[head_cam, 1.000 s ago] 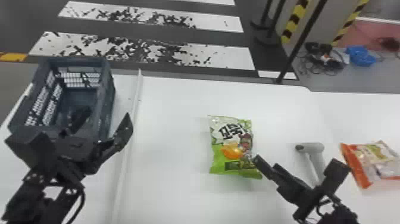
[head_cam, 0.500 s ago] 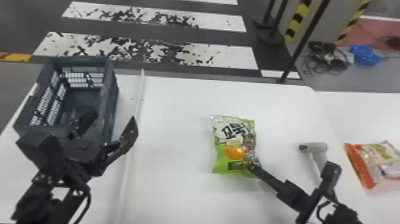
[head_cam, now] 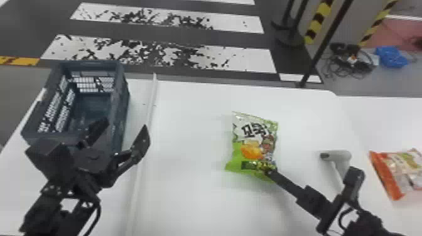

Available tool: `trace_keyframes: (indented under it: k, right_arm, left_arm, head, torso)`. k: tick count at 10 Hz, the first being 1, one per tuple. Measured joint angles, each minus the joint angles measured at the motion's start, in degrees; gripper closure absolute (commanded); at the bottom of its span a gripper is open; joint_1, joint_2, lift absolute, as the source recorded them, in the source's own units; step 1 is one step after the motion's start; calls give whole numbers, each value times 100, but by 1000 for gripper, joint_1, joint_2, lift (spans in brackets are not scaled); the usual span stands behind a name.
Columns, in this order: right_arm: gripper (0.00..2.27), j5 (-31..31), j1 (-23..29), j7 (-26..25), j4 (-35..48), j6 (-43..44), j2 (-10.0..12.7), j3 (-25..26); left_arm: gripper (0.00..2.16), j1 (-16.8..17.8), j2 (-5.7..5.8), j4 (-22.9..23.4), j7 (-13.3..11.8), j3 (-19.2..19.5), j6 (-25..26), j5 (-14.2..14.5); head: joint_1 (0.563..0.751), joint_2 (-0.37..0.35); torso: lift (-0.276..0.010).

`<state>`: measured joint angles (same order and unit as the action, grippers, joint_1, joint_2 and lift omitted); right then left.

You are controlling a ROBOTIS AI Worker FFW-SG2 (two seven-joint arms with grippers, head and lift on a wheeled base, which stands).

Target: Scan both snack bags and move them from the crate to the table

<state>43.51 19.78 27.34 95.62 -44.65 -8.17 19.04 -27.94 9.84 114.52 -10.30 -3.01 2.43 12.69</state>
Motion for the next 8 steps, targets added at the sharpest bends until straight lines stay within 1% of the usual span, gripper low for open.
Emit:
trace_keyframes:
  k: [3, 4, 5, 6, 7, 8]
  right_arm:
    - [2260, 273, 2, 200, 127, -98, 0, 224]
    - [2260, 256, 21, 201, 359, -103, 0, 300]
    - [2260, 65, 47, 143, 706, -102, 0, 338]
    - [2260, -429, 92, -19, 1182, -86, -2, 310]
    - [2260, -1171, 160, -269, 1682, -46, -37, 142]
    - [2260, -2012, 241, -604, 2079, 51, -151, -188]
  left_arm:
    - [87, -21, -6, -16, 2, 10, -12, 5]
    - [87, -35, -7, -17, 2, 17, -17, 6]
    - [87, -42, -8, -16, 2, 27, -18, 6]
    - [87, -45, -8, -14, 1, 34, -18, 6]
    - [87, -45, -6, -9, 1, 37, -18, 6]
    - [87, -46, -1, -8, -5, 45, -18, 6]
  head:
    - [695, -105]
    - [695, -111]
    - [695, -114]
    - [695, -120]
    - [695, -129]
    - [695, -137]
  torso:
    - [-88]
    - [-88]
    - [-88]
    - [-88]
    - [-88]
    - [-88]
